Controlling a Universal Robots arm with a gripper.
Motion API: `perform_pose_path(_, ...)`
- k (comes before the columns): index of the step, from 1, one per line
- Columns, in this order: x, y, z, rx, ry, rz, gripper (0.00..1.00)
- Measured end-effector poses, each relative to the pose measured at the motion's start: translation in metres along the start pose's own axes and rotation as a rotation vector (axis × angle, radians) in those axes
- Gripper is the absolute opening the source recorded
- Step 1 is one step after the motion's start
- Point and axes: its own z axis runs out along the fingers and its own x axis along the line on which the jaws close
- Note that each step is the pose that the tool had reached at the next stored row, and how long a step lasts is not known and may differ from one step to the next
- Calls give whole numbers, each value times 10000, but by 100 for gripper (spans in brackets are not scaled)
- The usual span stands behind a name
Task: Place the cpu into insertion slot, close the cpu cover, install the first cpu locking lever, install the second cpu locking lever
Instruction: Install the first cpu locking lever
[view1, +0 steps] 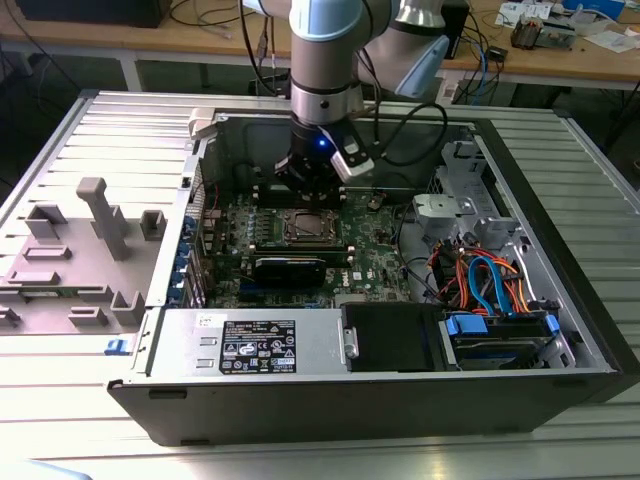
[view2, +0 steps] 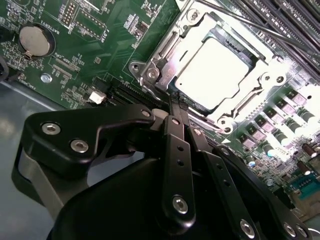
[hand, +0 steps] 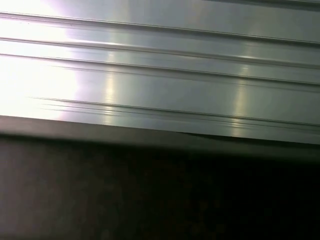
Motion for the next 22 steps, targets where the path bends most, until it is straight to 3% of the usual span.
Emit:
perform_pose_path(8,-118,-11,23,-5,-2,0,11)
perform_pose_path(13,-150,-14,24,-35,-7,-1,11)
perform_pose_path(15,-150,-13,12,-49,-10,0,11)
perform_pose_path(22,-152,-22,-123,-101,-12,-3,11)
